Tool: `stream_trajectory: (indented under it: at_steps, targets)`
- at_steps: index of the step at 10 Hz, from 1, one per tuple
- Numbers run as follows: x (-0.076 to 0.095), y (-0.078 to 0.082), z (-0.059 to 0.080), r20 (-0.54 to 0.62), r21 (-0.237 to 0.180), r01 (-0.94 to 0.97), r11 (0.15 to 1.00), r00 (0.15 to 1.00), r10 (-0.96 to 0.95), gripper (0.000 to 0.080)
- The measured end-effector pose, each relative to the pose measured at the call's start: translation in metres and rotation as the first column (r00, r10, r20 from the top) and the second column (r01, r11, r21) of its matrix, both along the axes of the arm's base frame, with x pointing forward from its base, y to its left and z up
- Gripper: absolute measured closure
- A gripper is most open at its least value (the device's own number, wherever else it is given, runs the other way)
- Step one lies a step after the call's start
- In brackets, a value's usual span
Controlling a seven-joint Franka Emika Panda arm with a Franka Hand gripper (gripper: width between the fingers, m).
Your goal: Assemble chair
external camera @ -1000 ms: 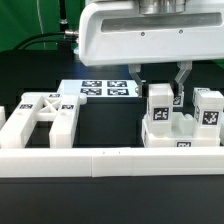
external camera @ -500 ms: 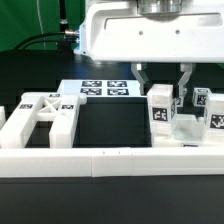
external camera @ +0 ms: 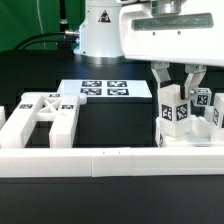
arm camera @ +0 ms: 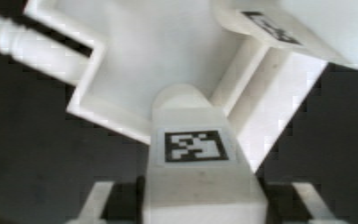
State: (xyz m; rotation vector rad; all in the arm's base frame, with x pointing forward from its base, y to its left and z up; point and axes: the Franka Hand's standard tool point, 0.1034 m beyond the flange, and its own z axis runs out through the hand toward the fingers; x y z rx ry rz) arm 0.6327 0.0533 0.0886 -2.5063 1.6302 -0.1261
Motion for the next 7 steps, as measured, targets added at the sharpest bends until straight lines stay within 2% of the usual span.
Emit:
stream_trajectory:
  at_steps: [4,5,6,7]
  targets:
    - [0.0042,0.0033,-0.0001,-0.034,0.083,0.328,0.941,0.945,-0.327,0.0512]
    - [0.0041,0.0036,-0.0004,-0.034,0.083,0.325,0.942,0.946,-0.323,0.0512]
    - [0.0039,0.0037,-0.0006,-0.031,0.081,0.301,0.95,0.954,-0.299,0.0428]
    - [0.0038,0.0038,-0.0007,-0.032,0.081,0.301,0.95,0.954,-0.299,0.0246]
